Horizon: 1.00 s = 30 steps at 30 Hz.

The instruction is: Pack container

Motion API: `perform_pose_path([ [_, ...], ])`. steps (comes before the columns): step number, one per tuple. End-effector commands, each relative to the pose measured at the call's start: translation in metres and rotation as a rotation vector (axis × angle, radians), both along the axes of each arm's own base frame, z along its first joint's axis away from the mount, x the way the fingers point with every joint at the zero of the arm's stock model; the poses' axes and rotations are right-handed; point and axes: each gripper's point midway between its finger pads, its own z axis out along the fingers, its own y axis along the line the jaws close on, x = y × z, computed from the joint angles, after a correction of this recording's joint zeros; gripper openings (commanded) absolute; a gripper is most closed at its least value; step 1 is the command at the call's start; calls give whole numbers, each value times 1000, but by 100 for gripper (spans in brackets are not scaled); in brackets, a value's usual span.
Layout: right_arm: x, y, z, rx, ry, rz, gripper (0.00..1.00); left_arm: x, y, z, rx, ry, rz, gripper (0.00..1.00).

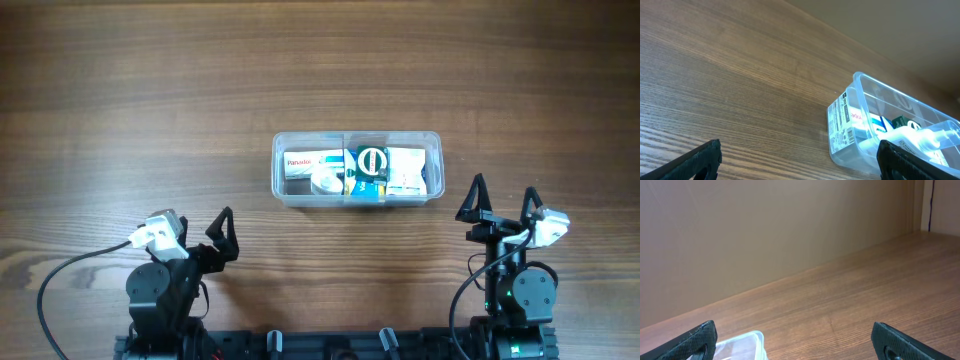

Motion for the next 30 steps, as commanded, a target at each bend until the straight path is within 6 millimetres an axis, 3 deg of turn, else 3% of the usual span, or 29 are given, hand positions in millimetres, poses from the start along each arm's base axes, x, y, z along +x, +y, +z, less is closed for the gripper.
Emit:
perform_pose_path([
  [1, 0, -4, -1, 7, 3, -24, 100, 0, -1, 2, 16, -14, -15, 100],
  [4, 0, -4, -1, 7, 3, -24, 100, 0, 3, 2, 34, -16, 0, 100],
  [12, 0, -4, -1, 7, 3, -24, 100, 1, 46, 1, 124, -9, 237, 100],
  [18, 0, -4, -1, 7, 3, -24, 100, 0, 48, -1, 127, 2, 246, 100],
  [20, 0, -4, -1, 8, 3, -24, 100, 3, 50, 10, 126, -46, 263, 100],
  [25, 0, -4, -1, 7, 3, -24, 100, 14, 61, 89, 101, -369, 344, 100],
  [30, 0, -4, -1, 7, 3, -24, 100, 11, 67, 117, 88, -485, 385, 100],
])
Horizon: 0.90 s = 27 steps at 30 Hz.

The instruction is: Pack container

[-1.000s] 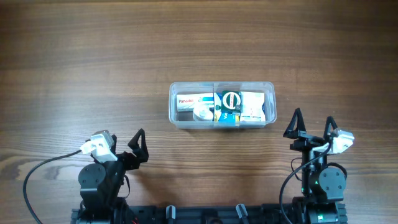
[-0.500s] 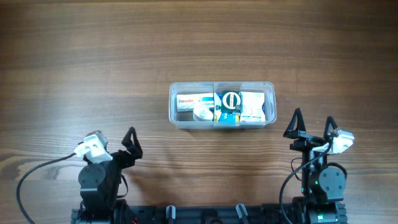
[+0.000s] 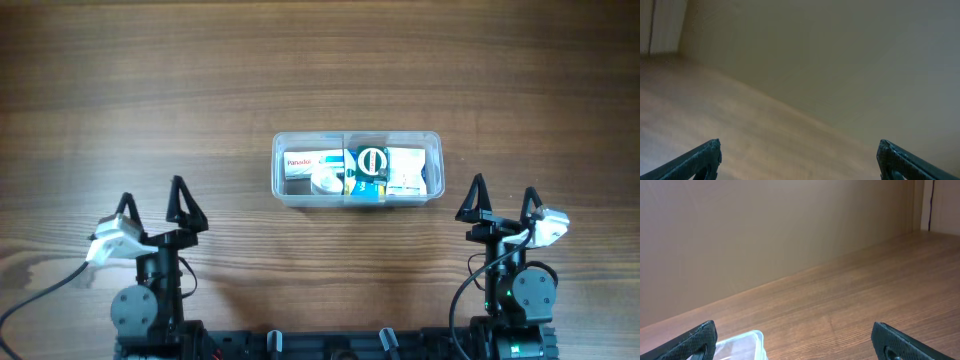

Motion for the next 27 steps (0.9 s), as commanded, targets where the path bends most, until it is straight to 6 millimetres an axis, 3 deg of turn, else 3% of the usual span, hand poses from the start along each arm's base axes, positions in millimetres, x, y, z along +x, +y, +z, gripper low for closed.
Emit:
perform_pose_path([
  [1, 0, -5, 0, 7, 0, -24, 100, -4, 11, 12, 5, -46, 65, 100],
  [16, 0, -5, 0, 7, 0, -24, 100, 9, 2, -34, 0, 7, 19, 100],
  [22, 0, -5, 0, 8, 0, -24, 100, 9, 2, -40, 0, 30, 17, 100],
  [27, 0, -5, 0, 7, 0, -24, 100, 9, 2, -64, 2, 133, 17, 100],
])
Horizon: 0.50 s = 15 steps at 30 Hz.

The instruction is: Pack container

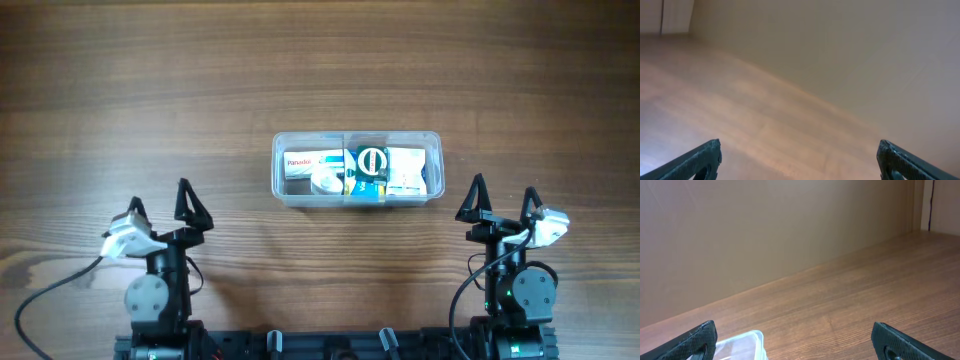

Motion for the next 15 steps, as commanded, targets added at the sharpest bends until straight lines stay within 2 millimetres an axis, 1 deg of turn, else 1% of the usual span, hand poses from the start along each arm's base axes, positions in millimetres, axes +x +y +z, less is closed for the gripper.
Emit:
perform_pose_path([
  [1, 0, -5, 0, 8, 0, -24, 100, 0, -1, -9, 2, 29, -4, 100],
  [15, 0, -5, 0, 8, 0, -24, 100, 1, -1, -11, 2, 38, -7, 100],
])
